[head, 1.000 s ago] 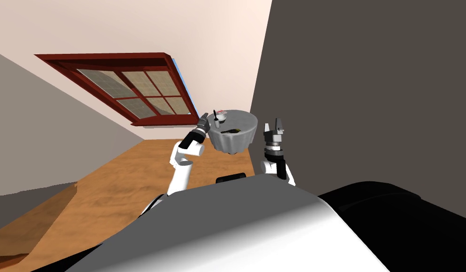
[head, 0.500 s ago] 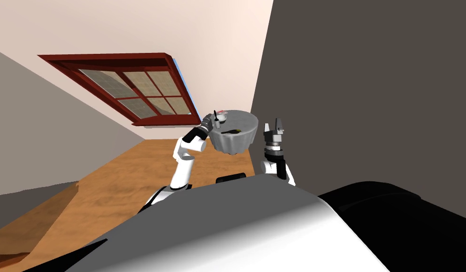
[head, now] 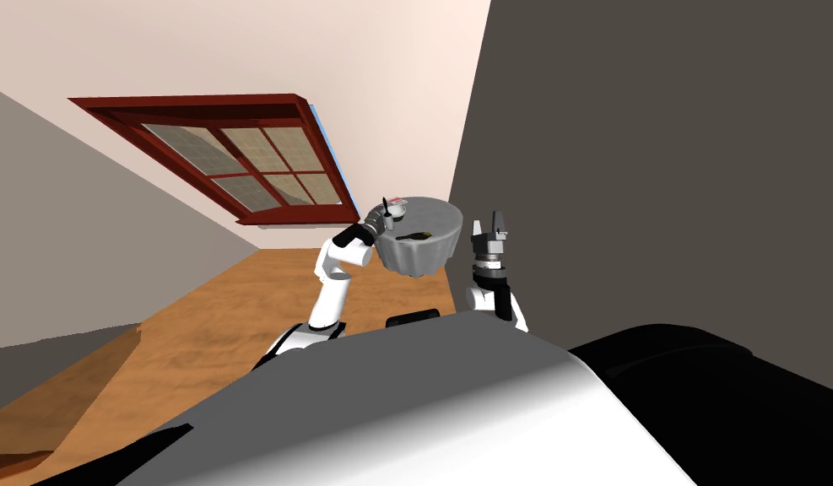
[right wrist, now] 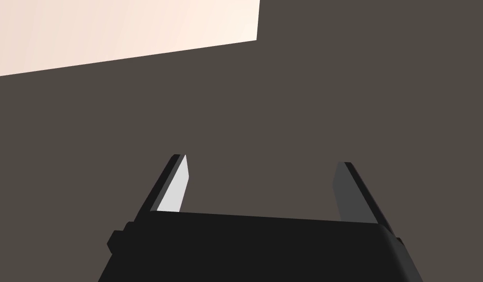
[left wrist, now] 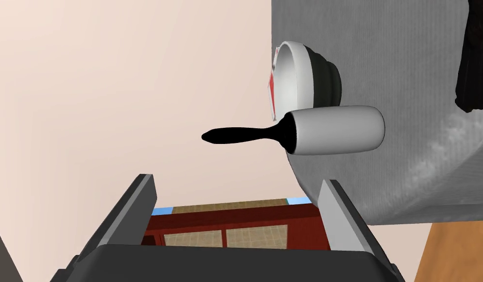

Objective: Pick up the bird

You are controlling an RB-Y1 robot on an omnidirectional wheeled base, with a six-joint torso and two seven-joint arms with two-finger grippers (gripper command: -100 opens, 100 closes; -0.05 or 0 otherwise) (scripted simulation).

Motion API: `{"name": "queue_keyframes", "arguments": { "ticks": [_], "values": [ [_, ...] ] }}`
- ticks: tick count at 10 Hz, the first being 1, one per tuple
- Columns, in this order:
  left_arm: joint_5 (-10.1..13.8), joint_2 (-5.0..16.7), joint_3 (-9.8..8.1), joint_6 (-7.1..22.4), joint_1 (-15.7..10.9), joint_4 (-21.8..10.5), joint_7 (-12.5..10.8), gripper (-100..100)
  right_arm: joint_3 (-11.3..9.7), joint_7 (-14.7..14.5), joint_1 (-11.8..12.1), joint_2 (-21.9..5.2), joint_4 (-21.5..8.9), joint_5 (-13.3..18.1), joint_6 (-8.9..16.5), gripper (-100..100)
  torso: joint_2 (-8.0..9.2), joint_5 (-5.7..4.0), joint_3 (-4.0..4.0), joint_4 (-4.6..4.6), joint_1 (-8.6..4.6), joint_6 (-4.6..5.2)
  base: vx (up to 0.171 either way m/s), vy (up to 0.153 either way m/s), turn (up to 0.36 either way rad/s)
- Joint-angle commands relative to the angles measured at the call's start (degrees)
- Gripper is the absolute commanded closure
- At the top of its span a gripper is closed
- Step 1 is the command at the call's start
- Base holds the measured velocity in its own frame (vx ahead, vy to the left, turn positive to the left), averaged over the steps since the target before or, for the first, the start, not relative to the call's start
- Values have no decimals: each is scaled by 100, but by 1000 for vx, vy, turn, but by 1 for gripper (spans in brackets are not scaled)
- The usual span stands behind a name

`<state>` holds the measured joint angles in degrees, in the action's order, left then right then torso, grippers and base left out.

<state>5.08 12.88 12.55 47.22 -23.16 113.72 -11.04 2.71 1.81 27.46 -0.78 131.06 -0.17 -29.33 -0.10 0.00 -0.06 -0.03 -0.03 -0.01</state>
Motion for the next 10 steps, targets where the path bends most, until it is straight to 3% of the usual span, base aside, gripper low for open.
{"name": "queue_keyframes", "arguments": {
  "ticks": [1,2,3,5,6,8,9,10],
  "values": [
    [59,-17,25,286,-183,-124,-67,-100,0,0,0,0,0,0,0,0,0,0,0,0,0,0,28,-2,8],
    [59,-17,25,452,-183,-124,-67,-100,0,0,0,0,0,0,0,0,0,0,0,-1,0,0,14,-1,-1],
    [180,-52,88,607,-426,-311,-184,-100,0,0,0,0,0,0,0,0,4,1,2,0,1,-1,28,-2,14],
    [180,-52,88,916,-463,-311,-184,-100,0,0,0,0,0,0,0,0,0,0,0,-1,0,-1,21,-2,5],
    [306,-94,149,1091,-717,-498,-300,-100,0,0,0,0,0,0,0,0,4,1,2,0,2,-1,31,-2,18],
    [306,-94,149,1362,-736,-498,-300,-100,0,0,0,0,0,0,0,0,-2,0,-1,-1,-1,-1,26,-4,2],
    [434,-144,208,1536,-1001,-683,-416,-100,0,0,0,0,0,0,0,0,4,0,1,0,0,-1,29,-3,17],
    [434,-144,208,1703,-1001,-683,-416,-100,0,0,0,0,0,0,0,0,0,0,0,0,-1,0,30,-4,5]
  ]
}}
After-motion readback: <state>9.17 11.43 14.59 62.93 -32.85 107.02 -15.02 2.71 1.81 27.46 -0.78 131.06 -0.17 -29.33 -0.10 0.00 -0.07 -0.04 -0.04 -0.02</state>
